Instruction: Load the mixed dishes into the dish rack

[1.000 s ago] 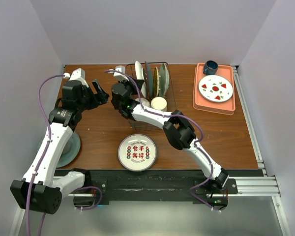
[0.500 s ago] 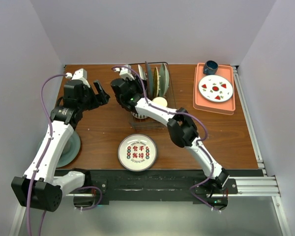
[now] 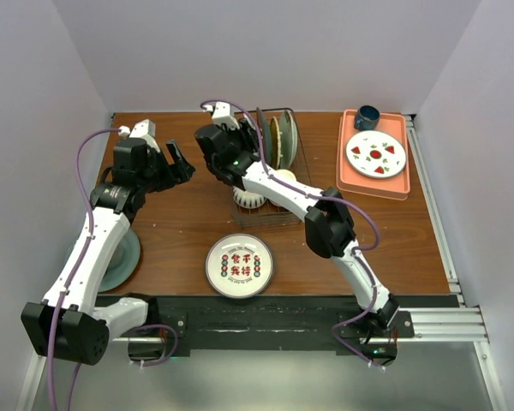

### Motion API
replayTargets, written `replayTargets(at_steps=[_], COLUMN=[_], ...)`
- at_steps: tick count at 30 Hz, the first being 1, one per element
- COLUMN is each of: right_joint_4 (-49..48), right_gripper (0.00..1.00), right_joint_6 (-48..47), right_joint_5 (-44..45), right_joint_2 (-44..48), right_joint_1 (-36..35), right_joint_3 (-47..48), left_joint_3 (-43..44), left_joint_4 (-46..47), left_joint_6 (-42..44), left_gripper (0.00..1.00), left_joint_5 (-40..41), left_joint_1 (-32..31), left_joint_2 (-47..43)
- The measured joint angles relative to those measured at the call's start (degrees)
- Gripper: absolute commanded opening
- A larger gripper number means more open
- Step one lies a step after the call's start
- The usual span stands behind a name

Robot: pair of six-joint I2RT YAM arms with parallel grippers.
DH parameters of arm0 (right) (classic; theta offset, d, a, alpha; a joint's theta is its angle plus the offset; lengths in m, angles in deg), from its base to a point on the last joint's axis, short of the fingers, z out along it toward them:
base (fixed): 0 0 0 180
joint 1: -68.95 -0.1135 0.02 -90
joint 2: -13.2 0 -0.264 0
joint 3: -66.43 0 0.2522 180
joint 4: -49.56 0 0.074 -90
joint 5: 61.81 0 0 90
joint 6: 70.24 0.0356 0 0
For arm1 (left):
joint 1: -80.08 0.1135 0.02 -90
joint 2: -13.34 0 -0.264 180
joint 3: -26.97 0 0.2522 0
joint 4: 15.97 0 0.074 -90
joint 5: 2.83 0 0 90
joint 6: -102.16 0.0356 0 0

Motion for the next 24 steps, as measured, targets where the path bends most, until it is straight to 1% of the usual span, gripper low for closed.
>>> replayTargets(at_steps=[4,12,15,16,17,19,20,21,24], right_joint_4=[3.5,10.4,12.9,13.8,14.3,15.7,16.2,16.9,18.2], right_gripper=[0.62,0.69,0.74,0.79,0.81,0.87,0.94,0.97,0.99], right_joint_6=[2.1,8.4,10.7,11.4,12.0,13.6,14.4,15.1,17.3], right_joint_5=[-0.4,-3.9,-6.2,-7.3,-8.3,-10.7,-12.3,-13.8,-19.1], right_joint_2=[2.5,7.9,9.4,10.0,10.7,13.2,15.1,17.3,24.9], right_joint_1=[0.2,0.8,0.9,0.9,0.9,0.9,0.9,1.0,1.1], right_joint_3=[0.0,0.1,0.1,0.0,-0.3,-2.4,-4.1,-6.2,-13.0], left_joint_3=[0.0,-1.1,-2.2,-2.6,-3.0,-4.1,-4.7,-5.4,-7.8], left_joint_4=[0.0,1.0,1.3,1.4,1.4,1.9,2.1,2.3,2.8], left_joint_6=[0.0,0.0,0.0,0.0,0.0,0.0,0.0,0.0,0.0], left_gripper=[0.84,0.84,0.84,0.84,0.84,0.84,0.84,0.84,0.84], left_joint_5=[-0.7,-2.2,-2.8,-3.0,-3.1,-3.7,-4.0,-4.3,-5.2], left_joint_1=[0.0,0.0,0.0,0.0,0.0,0.0,0.0,0.0,0.0], left_joint_2=[0.2,0.7,0.9,0.9,0.9,0.9,0.8,0.8,0.6])
